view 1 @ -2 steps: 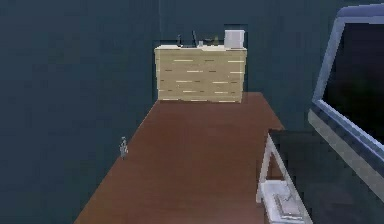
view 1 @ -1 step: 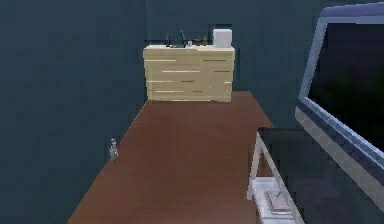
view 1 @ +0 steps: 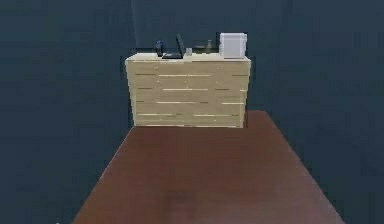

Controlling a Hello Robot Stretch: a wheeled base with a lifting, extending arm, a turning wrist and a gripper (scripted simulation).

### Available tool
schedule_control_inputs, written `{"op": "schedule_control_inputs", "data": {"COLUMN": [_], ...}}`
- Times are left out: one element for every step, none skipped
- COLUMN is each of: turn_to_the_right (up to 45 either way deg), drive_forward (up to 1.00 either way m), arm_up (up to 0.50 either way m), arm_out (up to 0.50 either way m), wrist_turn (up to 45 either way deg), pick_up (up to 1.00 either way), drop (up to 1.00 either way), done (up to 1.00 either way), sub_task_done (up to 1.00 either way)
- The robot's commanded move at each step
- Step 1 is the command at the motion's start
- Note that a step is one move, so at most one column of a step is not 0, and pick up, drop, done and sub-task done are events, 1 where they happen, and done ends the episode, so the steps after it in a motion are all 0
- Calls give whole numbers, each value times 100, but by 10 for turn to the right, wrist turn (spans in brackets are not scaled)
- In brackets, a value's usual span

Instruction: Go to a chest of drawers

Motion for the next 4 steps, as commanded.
{"op": "schedule_control_inputs", "data": {"turn_to_the_right": [60,0,30,0], "drive_forward": [0,60,0,100], "arm_up": [0,0,0,0], "arm_out": [0,0,0,0], "wrist_turn": [0,0,0,0], "pick_up": [0,0,0,0], "drop": [0,0,0,0], "done": [0,0,0,0], "sub_task_done": [0,0,0,0]}}
